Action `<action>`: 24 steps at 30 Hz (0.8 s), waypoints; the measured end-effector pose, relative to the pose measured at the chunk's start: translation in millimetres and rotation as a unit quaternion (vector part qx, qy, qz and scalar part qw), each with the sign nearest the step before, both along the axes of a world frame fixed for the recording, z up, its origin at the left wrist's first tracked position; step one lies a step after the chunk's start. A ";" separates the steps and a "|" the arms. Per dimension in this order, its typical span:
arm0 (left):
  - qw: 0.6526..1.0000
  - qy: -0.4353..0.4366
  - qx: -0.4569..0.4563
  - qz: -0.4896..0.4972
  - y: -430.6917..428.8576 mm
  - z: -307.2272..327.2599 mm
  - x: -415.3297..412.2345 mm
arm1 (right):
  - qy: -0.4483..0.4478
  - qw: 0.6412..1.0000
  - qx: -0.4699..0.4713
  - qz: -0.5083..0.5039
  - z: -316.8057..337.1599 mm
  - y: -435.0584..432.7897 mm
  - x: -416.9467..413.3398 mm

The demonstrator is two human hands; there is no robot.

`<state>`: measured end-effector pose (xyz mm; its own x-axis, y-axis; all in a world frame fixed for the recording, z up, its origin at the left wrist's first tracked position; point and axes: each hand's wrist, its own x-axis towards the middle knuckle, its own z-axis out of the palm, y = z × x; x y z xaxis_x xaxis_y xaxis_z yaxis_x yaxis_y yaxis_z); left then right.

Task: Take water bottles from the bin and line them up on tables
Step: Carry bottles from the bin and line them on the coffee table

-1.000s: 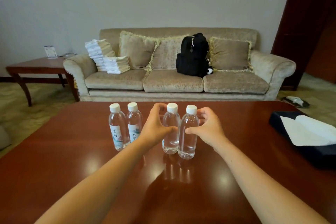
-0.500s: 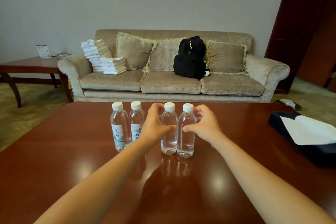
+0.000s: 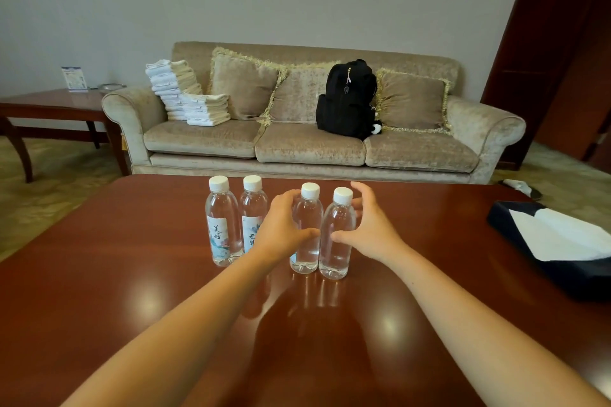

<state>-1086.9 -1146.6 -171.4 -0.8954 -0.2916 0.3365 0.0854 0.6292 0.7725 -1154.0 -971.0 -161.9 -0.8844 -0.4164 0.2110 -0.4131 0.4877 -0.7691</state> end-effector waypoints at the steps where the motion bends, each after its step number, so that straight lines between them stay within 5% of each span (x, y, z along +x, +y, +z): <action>1: 1.000 -0.013 -0.015 -0.014 -2.2 4.4 2.0 | -0.001 1.000 0.012 0.009 4.2 -1.0 1.3; 5: 0.996 -0.053 -0.011 -0.070 -8.7 19.8 13.2 | 0.079 0.996 0.038 0.004 31.6 -11.1 5.5; 9: 0.990 -0.096 0.016 -0.106 -14.9 28.3 24.3 | 0.208 0.959 0.191 0.034 62.5 -34.7 8.8; 24: 0.980 -0.152 0.053 -0.115 -33.0 20.3 50.5 | 0.209 0.919 0.335 0.015 74.9 -82.1 1.2</action>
<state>-1036.3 -1179.6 -151.1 -0.9958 -0.0887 0.0232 -0.0280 0.5354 0.8442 -1152.8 -1053.1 -86.9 -0.7706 -0.5996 0.2161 -0.6249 0.7774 -0.0713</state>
